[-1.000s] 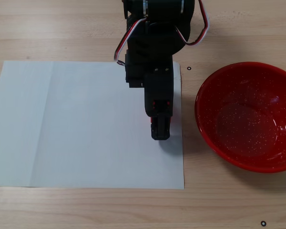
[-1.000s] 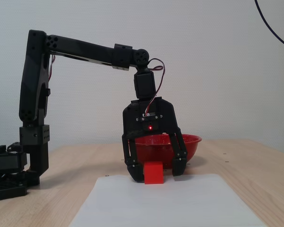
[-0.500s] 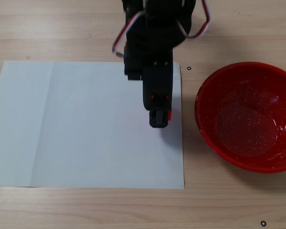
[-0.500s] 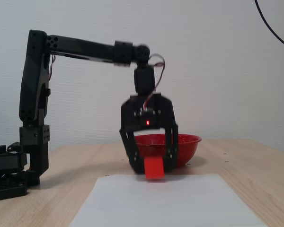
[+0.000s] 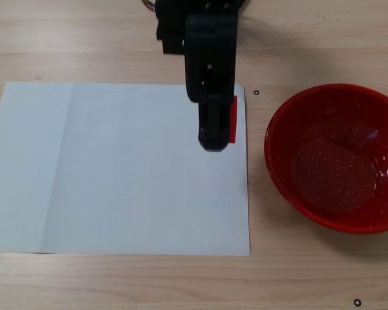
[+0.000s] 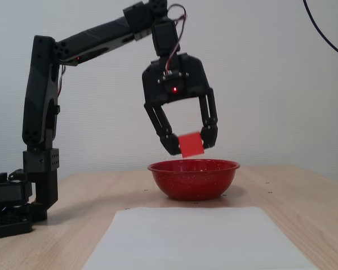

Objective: Grasp the red cube and put it in the red bowl.

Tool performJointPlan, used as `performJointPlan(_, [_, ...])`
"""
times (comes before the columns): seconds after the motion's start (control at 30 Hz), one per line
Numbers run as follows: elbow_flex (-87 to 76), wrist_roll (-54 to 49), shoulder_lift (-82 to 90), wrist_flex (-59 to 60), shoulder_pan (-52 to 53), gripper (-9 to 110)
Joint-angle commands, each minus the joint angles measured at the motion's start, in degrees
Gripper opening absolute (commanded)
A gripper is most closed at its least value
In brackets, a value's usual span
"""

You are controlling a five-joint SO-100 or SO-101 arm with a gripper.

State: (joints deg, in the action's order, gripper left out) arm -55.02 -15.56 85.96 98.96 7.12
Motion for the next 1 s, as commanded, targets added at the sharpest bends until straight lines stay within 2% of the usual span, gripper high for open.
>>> performJointPlan(0.0, [7.12, -0.44, 5.71, 0.62, 1.76, 0])
performJointPlan(0.3, [12.22, 0.53, 5.01, -2.64, 10.55, 0])
performJointPlan(0.6, [20.48, -0.53, 1.93, 0.44, 22.68, 0])
performJointPlan(0.97, [18.81, -2.2, -5.27, -0.18, 25.66, 0])
